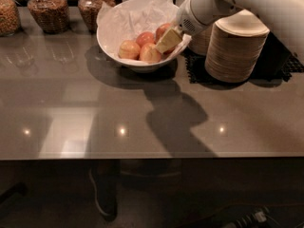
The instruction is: Pick apple from white bowl
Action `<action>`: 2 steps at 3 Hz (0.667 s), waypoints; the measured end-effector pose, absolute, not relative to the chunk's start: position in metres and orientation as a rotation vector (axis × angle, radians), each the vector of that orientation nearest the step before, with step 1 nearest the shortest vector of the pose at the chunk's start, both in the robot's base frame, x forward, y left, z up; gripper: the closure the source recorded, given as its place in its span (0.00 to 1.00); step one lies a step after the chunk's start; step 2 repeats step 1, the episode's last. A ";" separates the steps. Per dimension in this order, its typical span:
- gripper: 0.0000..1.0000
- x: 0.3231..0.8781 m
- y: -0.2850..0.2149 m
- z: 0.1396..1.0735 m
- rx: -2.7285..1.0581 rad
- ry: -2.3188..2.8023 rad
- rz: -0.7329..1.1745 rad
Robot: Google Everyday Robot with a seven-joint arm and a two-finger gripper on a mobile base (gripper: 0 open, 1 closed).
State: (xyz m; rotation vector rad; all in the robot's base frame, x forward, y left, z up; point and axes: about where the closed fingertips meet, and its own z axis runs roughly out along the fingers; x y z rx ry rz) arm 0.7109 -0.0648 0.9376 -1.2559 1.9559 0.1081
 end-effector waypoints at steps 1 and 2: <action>1.00 0.699 -0.075 0.963 -1.292 1.901 0.184; 1.00 0.699 -0.075 0.963 -1.292 1.901 0.184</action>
Offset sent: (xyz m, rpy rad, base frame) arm 0.0000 0.0000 0.0000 0.0000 0.0000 0.0000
